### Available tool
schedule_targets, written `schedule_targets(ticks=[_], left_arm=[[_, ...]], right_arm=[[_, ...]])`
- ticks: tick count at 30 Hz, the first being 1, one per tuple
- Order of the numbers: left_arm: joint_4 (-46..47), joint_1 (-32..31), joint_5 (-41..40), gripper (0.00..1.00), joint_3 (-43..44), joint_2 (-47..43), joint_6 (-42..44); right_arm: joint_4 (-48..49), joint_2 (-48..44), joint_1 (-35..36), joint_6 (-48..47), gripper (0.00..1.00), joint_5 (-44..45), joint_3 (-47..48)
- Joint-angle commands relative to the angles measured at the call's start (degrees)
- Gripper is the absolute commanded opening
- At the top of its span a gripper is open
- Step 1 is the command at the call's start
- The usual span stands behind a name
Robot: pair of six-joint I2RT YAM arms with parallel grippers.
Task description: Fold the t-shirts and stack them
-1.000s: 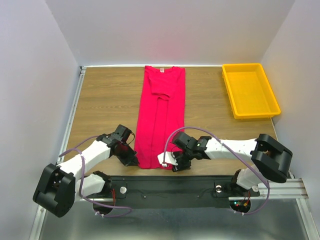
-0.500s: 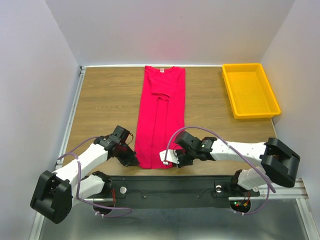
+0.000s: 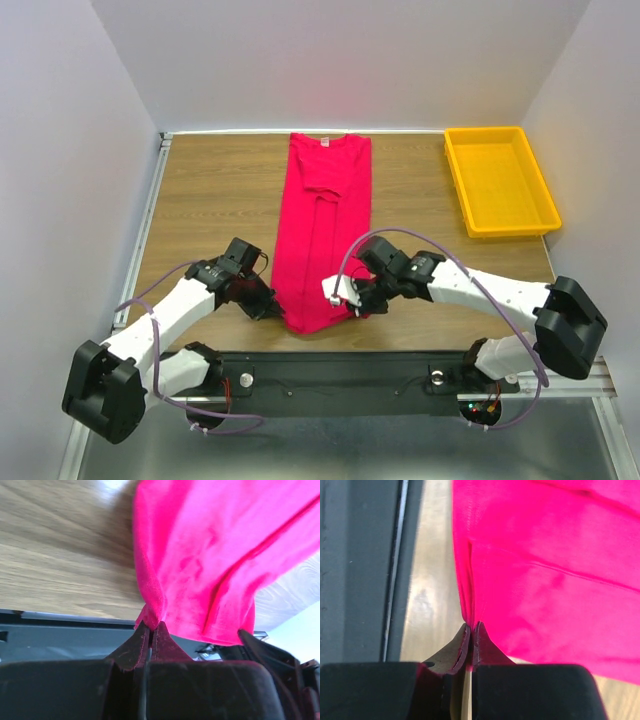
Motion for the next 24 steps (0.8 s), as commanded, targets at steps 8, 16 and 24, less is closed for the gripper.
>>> schedule_targets(ticks=[8,16,24], left_arm=[[0.4,5.17,0.29,0.0,11.0,6.12,3.66],[3.3,11.06,1.87,0.0,24.44,19.71,11.13],[4.45,11.42,4.07,0.0,37.64,32.92,16.14]], right_arm=[[-2.38,-1.82,-10.92,-1.56,0.01,-7.5,6.15],[-2.38,4.85,-19.19,-2.36,0.01,-10.49,13.36],[-2.38,12.41,-24.81,-1.3,0.01,-13.13,20.83]])
